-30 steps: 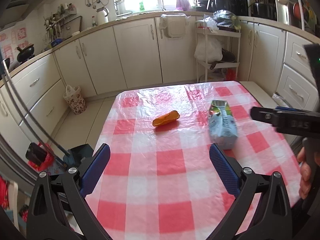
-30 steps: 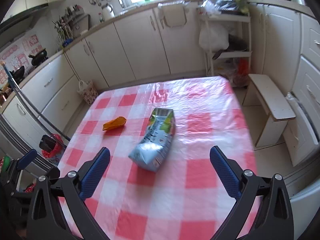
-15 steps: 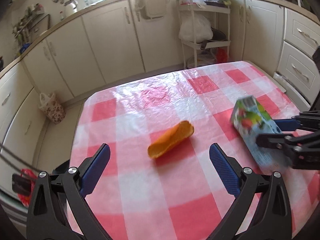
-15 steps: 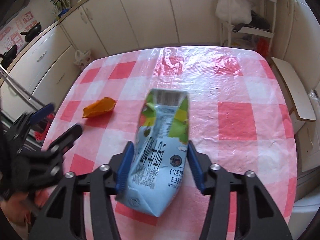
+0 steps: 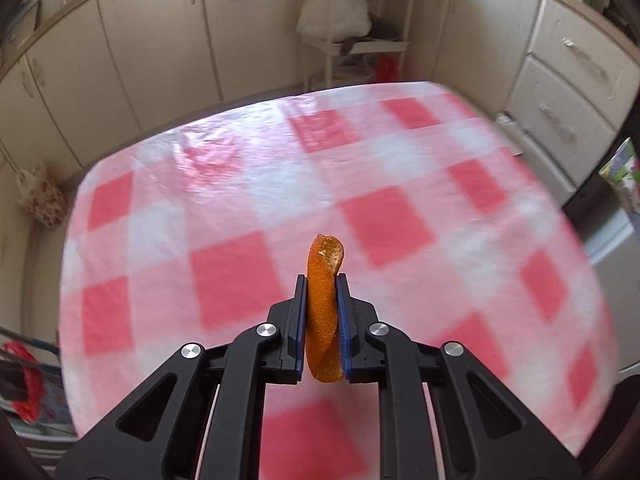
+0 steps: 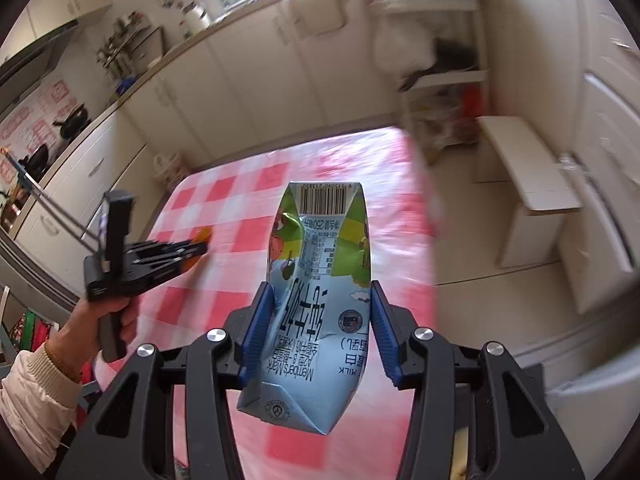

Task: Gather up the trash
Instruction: 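Grasp the orange peel with the left tool and carry both over the yellow bin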

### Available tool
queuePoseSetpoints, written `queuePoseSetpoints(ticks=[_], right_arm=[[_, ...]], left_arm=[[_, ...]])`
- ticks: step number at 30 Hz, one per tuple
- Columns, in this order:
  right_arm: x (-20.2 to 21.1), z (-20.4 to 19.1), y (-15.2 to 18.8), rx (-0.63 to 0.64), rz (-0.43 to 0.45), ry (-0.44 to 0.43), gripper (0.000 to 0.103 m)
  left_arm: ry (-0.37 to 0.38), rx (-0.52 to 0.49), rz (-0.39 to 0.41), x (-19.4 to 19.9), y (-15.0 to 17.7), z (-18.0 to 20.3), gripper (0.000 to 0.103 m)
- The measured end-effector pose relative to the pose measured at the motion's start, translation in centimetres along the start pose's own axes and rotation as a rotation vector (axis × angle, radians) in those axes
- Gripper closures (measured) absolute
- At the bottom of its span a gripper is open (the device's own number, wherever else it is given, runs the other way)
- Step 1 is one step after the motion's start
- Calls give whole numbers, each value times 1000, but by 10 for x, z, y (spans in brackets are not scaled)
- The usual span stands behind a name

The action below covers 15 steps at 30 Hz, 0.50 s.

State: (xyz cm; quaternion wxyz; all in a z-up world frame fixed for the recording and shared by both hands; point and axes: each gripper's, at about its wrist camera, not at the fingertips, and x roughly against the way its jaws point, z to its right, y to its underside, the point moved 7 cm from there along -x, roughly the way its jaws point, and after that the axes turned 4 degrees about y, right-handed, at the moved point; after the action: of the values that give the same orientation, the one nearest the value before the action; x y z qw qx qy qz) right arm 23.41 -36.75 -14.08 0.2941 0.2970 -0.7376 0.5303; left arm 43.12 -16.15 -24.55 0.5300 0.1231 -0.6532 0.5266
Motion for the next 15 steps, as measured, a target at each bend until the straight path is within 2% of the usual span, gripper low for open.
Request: queuePoseSetpoints(ticks=[2, 4, 7, 8, 11, 15], right_arm=[[32, 30, 16, -35, 36, 52, 55], [57, 62, 35, -87, 59, 98, 55], [79, 114, 75, -186, 76, 173, 55], [82, 127, 90, -219, 72, 191, 55], [83, 164, 137, -310, 56, 227, 55], [62, 200, 186, -406, -2, 253, 53]], left_arm=[[74, 0, 21, 20, 6, 37, 90], [169, -15, 38, 42, 9, 89, 90], [327, -44, 16, 61, 15, 174, 90], [387, -65, -7, 64, 19, 211, 90], [497, -125, -95, 62, 36, 300, 90], [544, -185, -264, 35, 65, 397, 89]])
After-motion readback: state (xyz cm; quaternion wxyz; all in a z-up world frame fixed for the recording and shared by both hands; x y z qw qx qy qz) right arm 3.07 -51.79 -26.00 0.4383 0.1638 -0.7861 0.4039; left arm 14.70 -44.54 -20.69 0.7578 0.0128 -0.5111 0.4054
